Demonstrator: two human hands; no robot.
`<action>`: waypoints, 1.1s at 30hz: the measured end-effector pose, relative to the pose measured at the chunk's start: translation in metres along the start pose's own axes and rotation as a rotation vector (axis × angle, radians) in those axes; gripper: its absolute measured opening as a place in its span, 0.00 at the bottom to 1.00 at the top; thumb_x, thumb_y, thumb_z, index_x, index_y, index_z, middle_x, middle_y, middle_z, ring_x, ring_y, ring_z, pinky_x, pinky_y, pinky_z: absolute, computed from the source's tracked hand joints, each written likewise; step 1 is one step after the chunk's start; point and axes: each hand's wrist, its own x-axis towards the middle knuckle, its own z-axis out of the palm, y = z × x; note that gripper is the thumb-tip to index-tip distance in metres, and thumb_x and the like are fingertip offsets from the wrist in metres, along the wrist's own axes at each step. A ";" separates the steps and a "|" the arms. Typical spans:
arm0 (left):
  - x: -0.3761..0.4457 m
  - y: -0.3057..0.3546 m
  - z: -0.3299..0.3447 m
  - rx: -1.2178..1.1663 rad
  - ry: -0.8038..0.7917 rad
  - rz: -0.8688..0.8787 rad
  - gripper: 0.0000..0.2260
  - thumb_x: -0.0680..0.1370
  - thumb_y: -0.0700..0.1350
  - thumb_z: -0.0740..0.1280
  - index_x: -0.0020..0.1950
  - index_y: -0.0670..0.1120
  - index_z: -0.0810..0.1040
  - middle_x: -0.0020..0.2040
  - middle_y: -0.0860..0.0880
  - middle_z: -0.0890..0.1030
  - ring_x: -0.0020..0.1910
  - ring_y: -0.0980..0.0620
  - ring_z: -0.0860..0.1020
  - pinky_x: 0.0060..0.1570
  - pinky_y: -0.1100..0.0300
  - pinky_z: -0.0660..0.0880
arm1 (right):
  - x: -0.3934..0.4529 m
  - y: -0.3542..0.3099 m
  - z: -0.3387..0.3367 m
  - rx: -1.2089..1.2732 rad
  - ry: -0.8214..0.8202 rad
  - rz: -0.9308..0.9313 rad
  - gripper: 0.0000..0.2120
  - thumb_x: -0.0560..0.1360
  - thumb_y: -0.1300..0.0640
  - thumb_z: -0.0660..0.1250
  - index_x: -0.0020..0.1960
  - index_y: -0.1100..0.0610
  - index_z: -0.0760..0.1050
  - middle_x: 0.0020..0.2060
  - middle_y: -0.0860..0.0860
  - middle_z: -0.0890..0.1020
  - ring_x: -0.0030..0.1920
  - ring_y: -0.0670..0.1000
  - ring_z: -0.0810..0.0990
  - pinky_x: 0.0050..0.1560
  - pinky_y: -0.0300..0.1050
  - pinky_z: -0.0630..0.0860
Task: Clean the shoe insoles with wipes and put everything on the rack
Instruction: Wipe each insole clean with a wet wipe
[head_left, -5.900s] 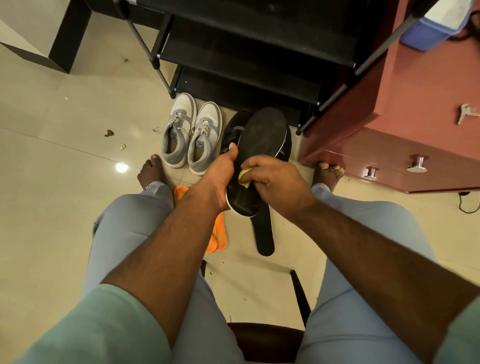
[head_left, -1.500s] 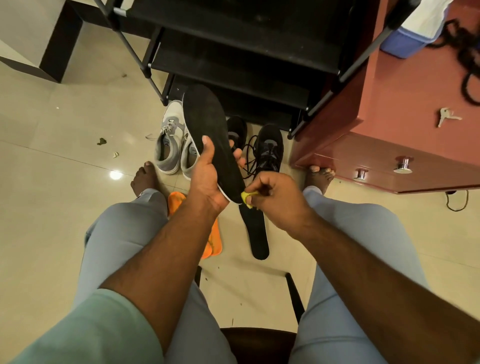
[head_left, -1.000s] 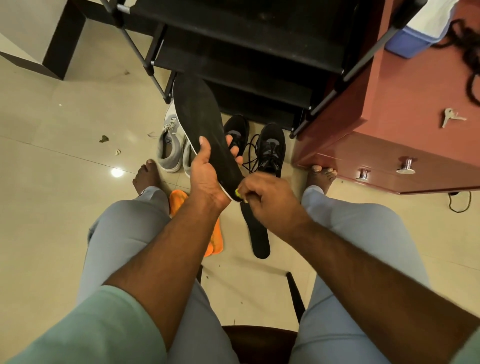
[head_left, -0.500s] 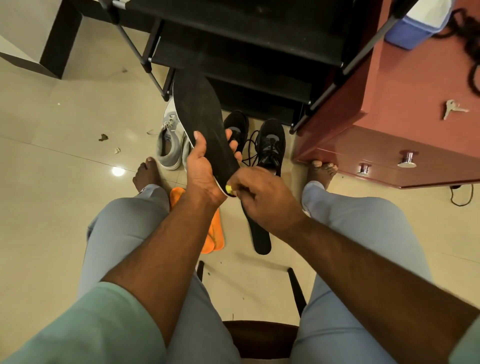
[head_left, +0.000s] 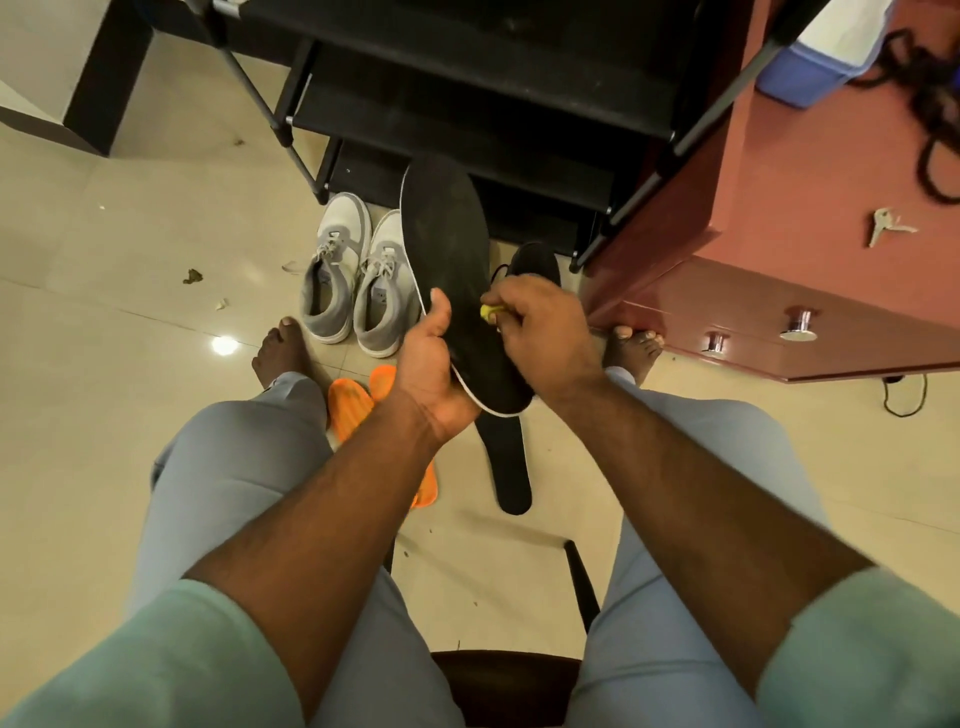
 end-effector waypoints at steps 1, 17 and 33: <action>-0.001 -0.001 0.000 0.004 -0.009 -0.010 0.27 0.83 0.61 0.49 0.61 0.44 0.78 0.51 0.41 0.85 0.47 0.43 0.85 0.43 0.49 0.80 | 0.003 0.002 -0.001 0.023 -0.014 0.019 0.08 0.72 0.69 0.66 0.48 0.62 0.80 0.44 0.56 0.82 0.47 0.54 0.79 0.50 0.45 0.75; 0.006 0.000 -0.005 0.102 0.014 -0.097 0.20 0.84 0.53 0.56 0.65 0.41 0.76 0.49 0.41 0.85 0.44 0.44 0.85 0.40 0.51 0.82 | -0.011 0.000 -0.029 0.019 -0.375 -0.002 0.09 0.70 0.72 0.67 0.43 0.60 0.81 0.40 0.49 0.76 0.41 0.46 0.76 0.43 0.39 0.77; 0.011 0.003 -0.009 0.068 0.058 -0.082 0.24 0.84 0.57 0.54 0.63 0.41 0.79 0.59 0.41 0.82 0.54 0.44 0.83 0.52 0.47 0.77 | -0.027 -0.010 -0.032 0.048 -0.385 0.037 0.08 0.70 0.71 0.68 0.42 0.59 0.81 0.40 0.49 0.79 0.41 0.44 0.76 0.44 0.28 0.72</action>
